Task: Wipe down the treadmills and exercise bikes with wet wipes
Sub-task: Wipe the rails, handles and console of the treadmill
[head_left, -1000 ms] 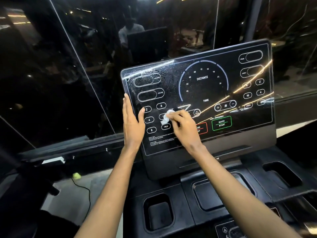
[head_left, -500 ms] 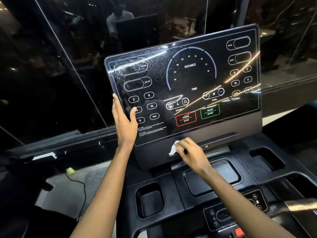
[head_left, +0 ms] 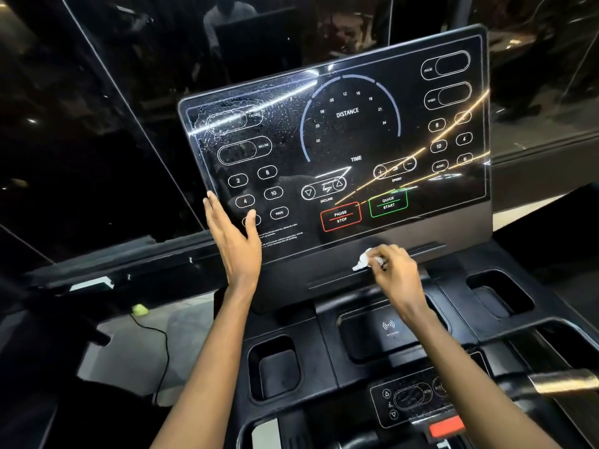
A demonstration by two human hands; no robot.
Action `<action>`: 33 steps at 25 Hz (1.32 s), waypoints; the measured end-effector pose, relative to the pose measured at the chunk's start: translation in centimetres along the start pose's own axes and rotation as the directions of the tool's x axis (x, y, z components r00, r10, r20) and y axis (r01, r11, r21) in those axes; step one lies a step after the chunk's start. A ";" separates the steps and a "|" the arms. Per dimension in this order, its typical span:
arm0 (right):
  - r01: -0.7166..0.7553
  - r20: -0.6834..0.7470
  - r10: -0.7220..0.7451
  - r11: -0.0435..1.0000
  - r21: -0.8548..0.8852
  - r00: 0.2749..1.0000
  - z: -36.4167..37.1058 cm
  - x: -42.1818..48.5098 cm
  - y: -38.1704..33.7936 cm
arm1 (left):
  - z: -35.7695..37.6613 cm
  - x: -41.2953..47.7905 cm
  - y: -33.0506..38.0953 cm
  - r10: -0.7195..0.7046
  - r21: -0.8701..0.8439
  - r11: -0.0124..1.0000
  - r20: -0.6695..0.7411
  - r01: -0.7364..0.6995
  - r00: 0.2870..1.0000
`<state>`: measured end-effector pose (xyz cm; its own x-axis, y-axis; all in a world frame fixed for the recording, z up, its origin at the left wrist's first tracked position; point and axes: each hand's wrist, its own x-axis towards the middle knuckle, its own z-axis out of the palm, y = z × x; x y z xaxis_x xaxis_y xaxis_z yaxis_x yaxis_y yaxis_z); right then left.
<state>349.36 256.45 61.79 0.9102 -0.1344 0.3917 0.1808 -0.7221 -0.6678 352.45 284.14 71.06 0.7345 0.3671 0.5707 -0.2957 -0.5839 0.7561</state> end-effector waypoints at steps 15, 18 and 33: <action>0.558 -0.058 -0.560 0.799 0.224 0.826 1.3 8.3 -8.8 | 0.5 3.4 1.7 -0.013 0.164 0.986 -0.067 0.024 0.998; 0.498 -0.207 -0.456 0.830 0.251 0.865 -0.3 12.6 -10.8 | 0.4 4.6 2.2 -0.002 0.201 0.979 -0.073 0.017 0.997; 0.594 -0.205 -0.561 0.785 0.175 0.802 -2.9 22.3 -18.3 | -0.2 12.0 5.3 0.119 0.269 0.958 -0.056 -0.100 0.991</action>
<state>365.26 264.73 84.58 0.5522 0.1587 0.8184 0.7478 -0.5283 -0.4021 359.64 285.60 81.96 0.6586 0.3351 0.6738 -0.1921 -0.7908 0.5811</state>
